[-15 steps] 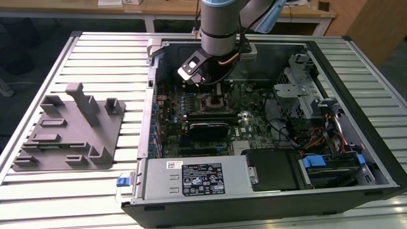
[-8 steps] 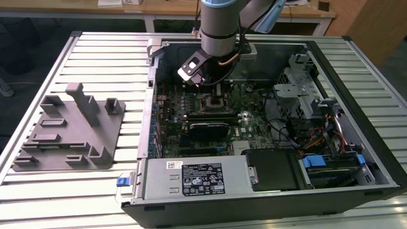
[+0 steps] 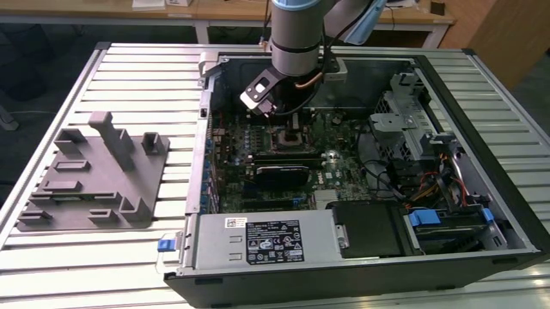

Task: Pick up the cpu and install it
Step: 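Place the cpu into insertion slot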

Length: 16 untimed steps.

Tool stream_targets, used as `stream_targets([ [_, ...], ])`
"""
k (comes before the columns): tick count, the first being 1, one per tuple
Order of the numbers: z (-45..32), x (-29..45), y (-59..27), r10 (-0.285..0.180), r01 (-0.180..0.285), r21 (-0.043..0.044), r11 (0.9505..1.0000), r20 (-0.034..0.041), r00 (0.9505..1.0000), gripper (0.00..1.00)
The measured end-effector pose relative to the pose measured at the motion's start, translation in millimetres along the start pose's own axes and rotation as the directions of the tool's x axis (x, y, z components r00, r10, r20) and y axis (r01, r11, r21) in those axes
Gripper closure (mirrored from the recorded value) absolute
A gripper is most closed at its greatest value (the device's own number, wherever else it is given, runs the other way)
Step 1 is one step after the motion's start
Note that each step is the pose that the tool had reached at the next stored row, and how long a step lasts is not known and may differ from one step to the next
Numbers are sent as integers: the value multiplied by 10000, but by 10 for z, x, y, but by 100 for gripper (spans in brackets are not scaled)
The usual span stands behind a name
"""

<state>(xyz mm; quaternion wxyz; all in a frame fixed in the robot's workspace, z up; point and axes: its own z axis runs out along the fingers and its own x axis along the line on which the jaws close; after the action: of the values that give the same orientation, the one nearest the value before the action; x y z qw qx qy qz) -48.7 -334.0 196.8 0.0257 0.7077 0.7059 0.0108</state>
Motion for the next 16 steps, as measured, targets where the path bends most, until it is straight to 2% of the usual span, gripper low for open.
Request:
stream_targets([
  [8,-7,2,2,1,-1,-10,10000,-14,10000,89],
  [16,-110,-1,6,0,0,-4,10000,-6,10000,89],
])
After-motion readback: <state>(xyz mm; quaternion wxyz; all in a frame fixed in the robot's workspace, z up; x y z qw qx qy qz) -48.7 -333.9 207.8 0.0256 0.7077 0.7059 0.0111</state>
